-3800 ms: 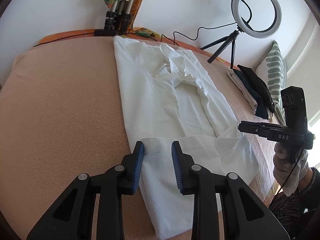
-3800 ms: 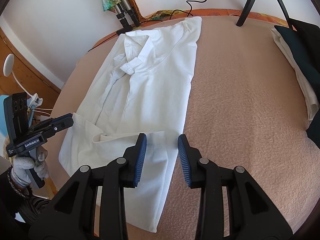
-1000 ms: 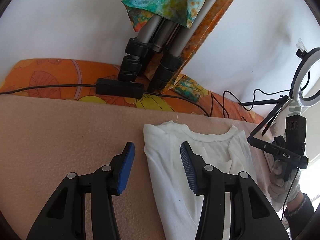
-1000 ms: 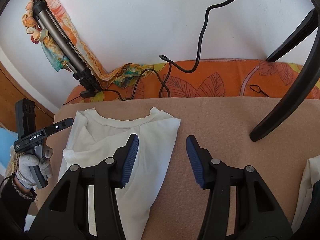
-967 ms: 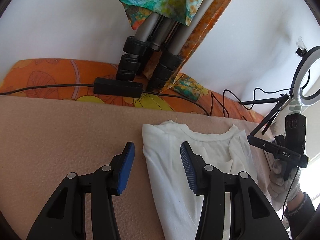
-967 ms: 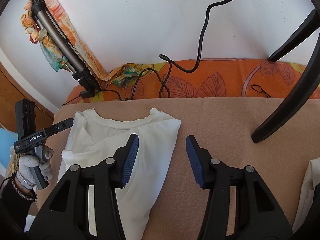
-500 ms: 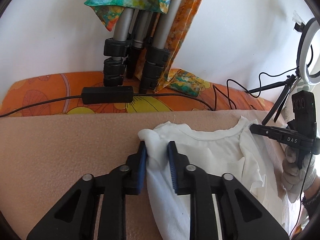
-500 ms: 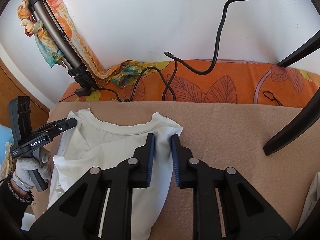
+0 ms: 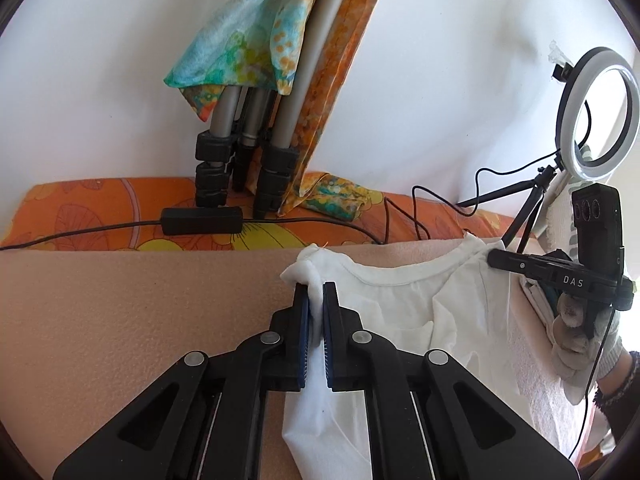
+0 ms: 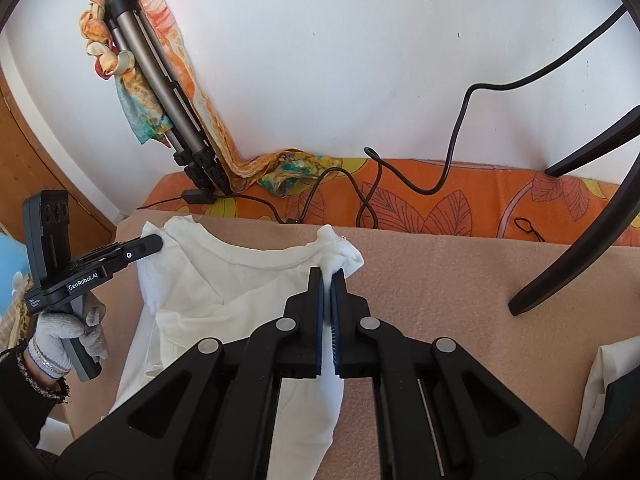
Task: Fold small clothes
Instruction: 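Grasp the collar with both grippers and lift it, then fold the collar over onto the folded hem and open both grippers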
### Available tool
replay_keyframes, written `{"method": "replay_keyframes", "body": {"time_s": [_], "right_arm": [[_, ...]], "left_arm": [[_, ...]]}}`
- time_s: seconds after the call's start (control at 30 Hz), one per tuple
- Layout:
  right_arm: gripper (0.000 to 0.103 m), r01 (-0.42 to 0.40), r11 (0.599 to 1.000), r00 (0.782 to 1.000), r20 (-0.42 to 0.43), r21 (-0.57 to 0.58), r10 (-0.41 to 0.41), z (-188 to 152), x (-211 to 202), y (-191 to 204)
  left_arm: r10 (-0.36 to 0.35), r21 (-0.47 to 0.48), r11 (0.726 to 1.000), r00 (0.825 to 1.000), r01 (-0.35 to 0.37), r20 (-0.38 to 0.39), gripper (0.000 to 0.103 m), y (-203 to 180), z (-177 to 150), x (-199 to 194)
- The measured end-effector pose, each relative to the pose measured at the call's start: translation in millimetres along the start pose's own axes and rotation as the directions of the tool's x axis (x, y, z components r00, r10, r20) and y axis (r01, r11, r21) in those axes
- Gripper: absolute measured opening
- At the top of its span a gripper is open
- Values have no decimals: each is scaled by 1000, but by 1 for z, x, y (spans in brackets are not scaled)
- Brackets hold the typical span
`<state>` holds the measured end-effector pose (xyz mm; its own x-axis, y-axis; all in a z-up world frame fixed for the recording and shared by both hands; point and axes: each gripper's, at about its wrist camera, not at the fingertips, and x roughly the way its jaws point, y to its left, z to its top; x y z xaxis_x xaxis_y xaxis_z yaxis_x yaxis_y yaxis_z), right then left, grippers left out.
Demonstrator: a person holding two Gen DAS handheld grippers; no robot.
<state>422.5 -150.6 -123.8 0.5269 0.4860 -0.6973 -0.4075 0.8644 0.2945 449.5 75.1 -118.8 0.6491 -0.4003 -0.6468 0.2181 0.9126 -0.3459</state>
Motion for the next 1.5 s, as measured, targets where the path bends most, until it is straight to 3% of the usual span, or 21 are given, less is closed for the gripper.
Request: {"method": "replay_keyframes", "body": {"time_s": [0.33, 0.67, 1.17, 1.5], "right_arm": [[4, -5, 999, 999, 43, -48, 7, -13, -76, 46], [4, 21, 994, 999, 51, -105, -16, -60, -133, 89], [4, 75, 975, 995, 76, -211, -60, -167, -189, 141], [4, 154, 931, 988, 64, -330, -140, -260, -178, 153]], "left_arm": [[-16, 46, 999, 998, 13, 53, 4, -33, -13, -65], [-11, 76, 997, 999, 8, 48, 4, -59, -49, -116], [9, 165, 986, 1000, -13, 29, 3, -94, -139, -174], [83, 291, 955, 995, -62, -60, 3, -97, -222, -174]]}}
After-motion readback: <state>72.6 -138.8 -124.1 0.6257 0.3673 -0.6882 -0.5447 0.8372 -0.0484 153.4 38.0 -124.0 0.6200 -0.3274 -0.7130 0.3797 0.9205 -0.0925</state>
